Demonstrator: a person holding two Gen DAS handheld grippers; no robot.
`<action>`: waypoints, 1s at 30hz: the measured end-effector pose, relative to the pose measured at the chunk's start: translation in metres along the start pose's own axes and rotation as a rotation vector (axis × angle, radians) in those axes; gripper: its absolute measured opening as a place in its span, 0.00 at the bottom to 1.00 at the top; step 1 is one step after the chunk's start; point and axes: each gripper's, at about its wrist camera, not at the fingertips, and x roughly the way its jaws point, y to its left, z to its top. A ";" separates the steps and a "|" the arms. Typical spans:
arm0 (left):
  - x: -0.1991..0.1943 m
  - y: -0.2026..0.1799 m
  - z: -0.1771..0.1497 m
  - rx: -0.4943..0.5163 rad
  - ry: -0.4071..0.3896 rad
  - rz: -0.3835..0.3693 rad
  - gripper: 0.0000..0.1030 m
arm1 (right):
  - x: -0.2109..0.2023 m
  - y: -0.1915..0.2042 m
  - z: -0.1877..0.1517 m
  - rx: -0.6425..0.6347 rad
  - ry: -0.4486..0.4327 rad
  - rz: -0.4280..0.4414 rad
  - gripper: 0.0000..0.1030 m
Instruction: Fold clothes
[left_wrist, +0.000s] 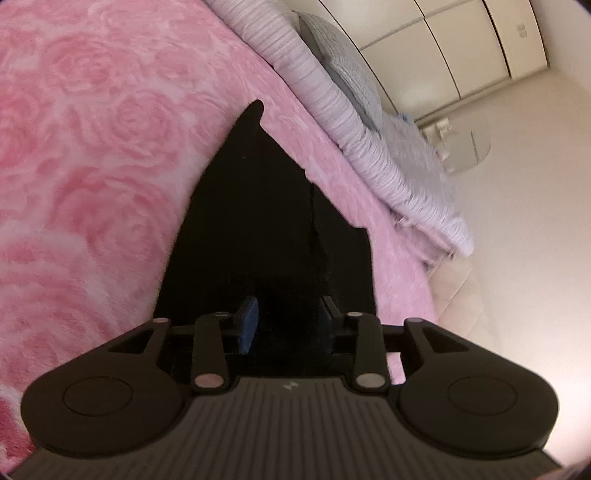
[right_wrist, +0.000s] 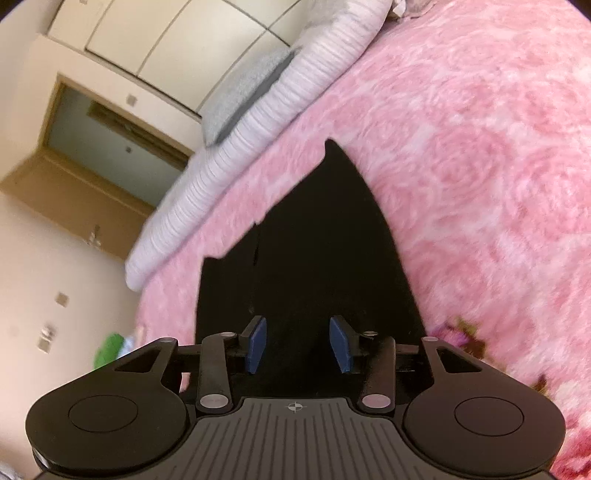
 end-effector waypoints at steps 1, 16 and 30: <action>0.000 -0.002 0.000 0.021 -0.003 0.009 0.29 | -0.003 -0.001 0.001 -0.011 -0.005 -0.006 0.41; 0.030 0.002 -0.007 0.226 0.010 0.177 0.31 | 0.020 -0.007 -0.022 -0.344 0.065 -0.186 0.41; 0.051 -0.004 -0.015 0.396 0.056 0.154 0.09 | 0.055 -0.010 -0.031 -0.431 0.079 -0.165 0.08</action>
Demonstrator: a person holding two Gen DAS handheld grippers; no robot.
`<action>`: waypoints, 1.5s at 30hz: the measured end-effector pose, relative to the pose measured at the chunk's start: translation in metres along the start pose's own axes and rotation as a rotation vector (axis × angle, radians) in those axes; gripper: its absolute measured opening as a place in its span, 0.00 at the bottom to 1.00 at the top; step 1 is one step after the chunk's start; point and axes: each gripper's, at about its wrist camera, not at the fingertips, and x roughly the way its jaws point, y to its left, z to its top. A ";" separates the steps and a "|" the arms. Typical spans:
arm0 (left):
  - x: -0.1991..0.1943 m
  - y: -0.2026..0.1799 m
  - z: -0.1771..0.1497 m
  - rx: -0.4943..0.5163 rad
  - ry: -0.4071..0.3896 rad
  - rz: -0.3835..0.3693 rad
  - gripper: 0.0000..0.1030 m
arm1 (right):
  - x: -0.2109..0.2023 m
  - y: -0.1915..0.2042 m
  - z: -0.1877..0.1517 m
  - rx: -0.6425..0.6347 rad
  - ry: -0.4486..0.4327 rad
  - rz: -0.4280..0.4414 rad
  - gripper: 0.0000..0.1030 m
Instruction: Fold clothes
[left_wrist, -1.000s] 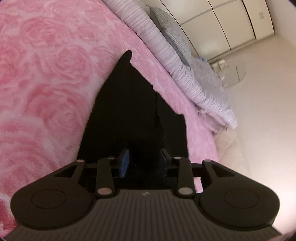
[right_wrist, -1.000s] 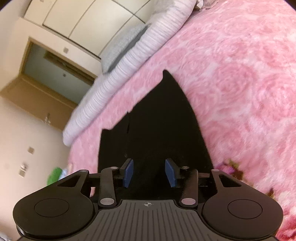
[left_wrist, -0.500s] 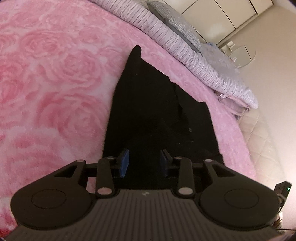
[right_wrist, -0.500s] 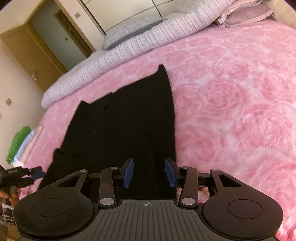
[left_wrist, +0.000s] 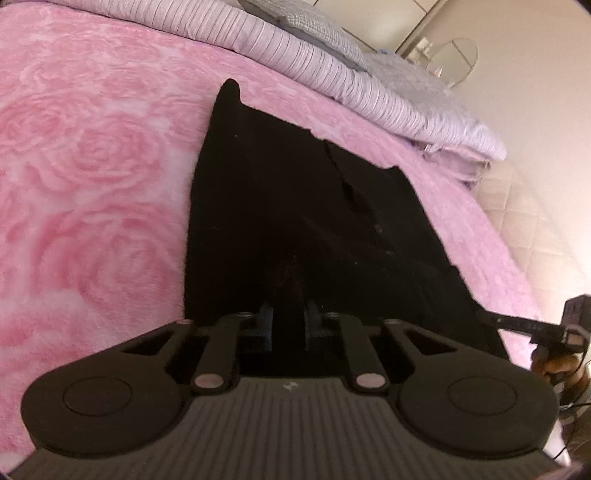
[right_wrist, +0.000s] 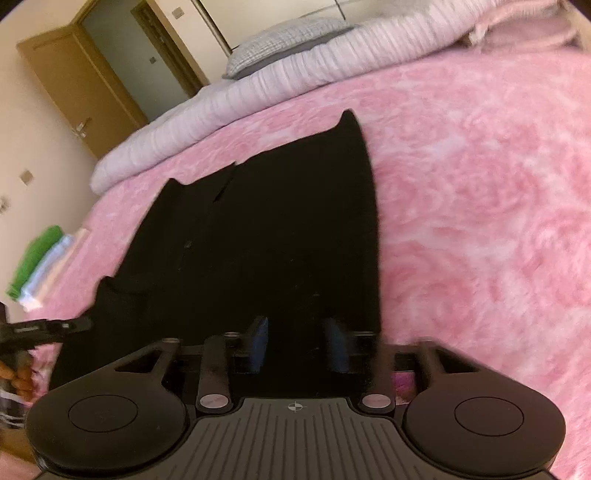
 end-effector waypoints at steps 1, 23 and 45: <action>-0.003 -0.001 0.001 0.005 -0.013 -0.006 0.08 | -0.003 -0.002 0.001 0.011 -0.018 0.005 0.08; -0.060 0.011 -0.023 -0.115 -0.108 0.129 0.23 | -0.036 0.016 -0.011 0.082 -0.127 -0.210 0.27; -0.076 0.032 -0.111 -0.626 -0.158 0.023 0.12 | -0.063 -0.028 -0.108 0.847 -0.193 0.060 0.09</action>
